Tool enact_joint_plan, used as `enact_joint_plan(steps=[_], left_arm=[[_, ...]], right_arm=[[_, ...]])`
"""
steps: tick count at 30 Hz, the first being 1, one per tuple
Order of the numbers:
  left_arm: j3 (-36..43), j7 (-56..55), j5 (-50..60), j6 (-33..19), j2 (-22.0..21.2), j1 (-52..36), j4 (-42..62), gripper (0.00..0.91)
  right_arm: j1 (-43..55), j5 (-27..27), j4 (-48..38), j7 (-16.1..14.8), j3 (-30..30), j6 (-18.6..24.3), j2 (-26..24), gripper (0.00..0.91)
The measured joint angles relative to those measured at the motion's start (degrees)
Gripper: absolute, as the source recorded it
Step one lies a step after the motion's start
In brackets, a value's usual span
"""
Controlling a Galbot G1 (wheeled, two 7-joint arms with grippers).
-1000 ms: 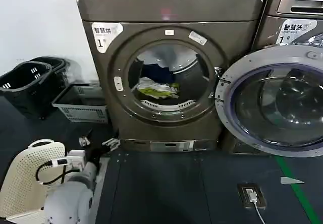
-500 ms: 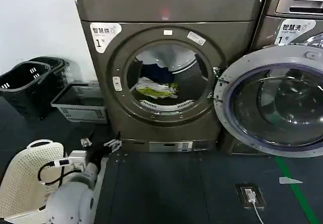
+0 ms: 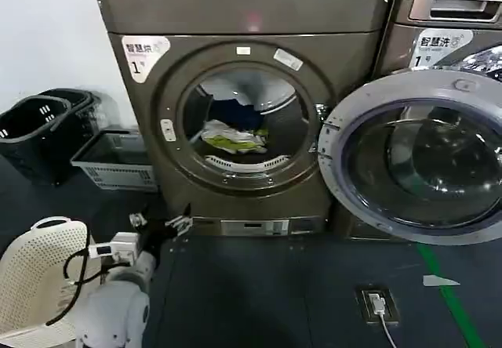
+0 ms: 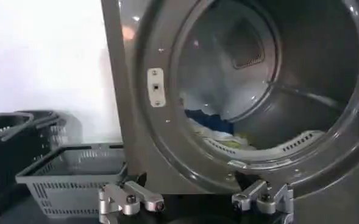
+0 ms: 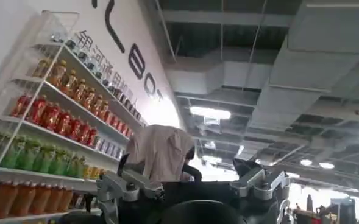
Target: Grasp the clothes from the dryer.
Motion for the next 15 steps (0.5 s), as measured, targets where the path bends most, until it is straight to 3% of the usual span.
enact_joint_plan(steps=[15], left_arm=[[0.0,0.2,0.1,0.0,-0.3,-0.4,0.1,0.907]], right_arm=[[0.1,0.0,0.3,0.3,-0.8,0.0,0.1,0.907]])
